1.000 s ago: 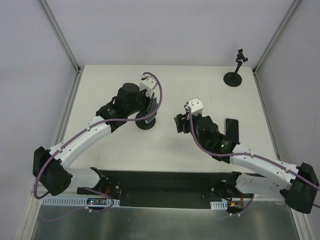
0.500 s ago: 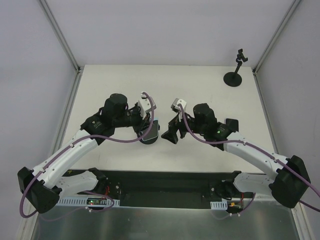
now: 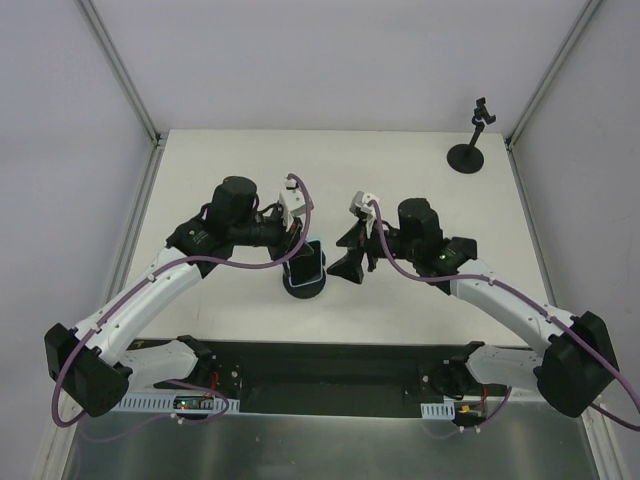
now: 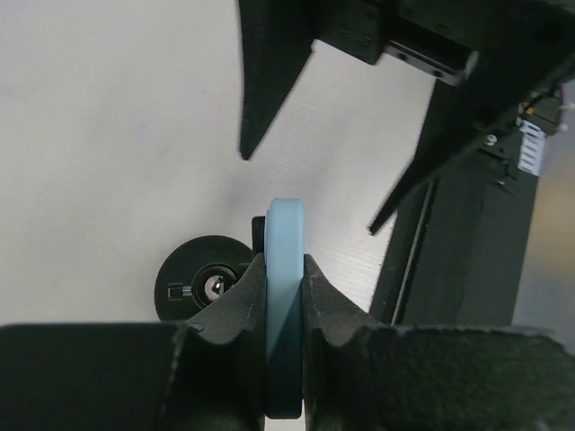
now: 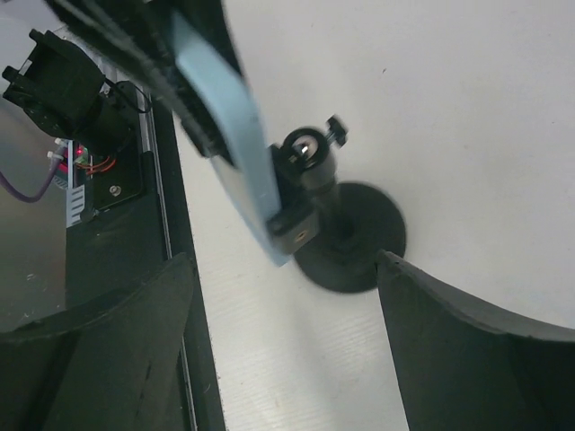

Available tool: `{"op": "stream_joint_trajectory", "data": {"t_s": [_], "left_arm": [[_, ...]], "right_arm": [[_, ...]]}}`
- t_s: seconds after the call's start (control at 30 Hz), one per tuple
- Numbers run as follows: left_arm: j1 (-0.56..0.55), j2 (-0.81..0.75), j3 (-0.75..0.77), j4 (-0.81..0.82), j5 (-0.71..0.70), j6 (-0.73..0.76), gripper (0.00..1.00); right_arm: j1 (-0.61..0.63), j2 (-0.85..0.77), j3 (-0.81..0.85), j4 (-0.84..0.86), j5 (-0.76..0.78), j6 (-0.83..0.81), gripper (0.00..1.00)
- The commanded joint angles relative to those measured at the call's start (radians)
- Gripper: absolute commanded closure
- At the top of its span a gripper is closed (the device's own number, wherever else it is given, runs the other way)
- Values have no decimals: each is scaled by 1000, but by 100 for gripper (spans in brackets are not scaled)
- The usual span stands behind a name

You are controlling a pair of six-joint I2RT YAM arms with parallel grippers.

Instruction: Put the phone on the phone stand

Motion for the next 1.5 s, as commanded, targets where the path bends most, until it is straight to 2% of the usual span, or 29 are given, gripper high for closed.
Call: {"op": "stream_joint_trajectory", "data": {"t_s": [0.0,0.07,0.4,0.63,0.87,0.97,1.0,1.07,1.1,1.13,1.2,1.27,1.4,1.47], "left_arm": [[-6,-36,37,46,306,2,100],[-8,-36,36,46,339,1,100],[-8,7,28,57,330,13,100],[-8,-1,13,63,310,42,100],[-15,18,0,78,316,45,100],[-18,13,-3,78,304,45,100],[-21,8,-4,78,290,44,100],[-35,5,-10,80,267,51,100],[-41,5,-15,80,249,54,100],[-58,5,-19,80,194,59,100],[-72,5,-26,81,106,60,100],[-84,7,-35,83,35,70,100],[-86,-19,-58,100,28,71,100],[-86,-28,-78,112,23,70,100]], "right_arm": [[-25,39,-16,124,-117,0,17],[-25,63,-17,141,-163,11,17],[-19,160,-49,292,-289,89,25],[-14,129,-109,348,-263,111,18],[50,174,-83,417,-188,132,27],[55,157,-94,431,-163,135,44],[53,153,-99,434,-148,138,57],[55,146,-108,444,-137,146,68],[53,146,-106,442,-122,160,95],[55,149,-105,442,-114,170,100],[55,160,-102,444,-120,187,100],[59,162,-115,447,-56,203,100],[58,119,-155,485,5,230,100],[47,120,-140,470,-19,244,100]]}}
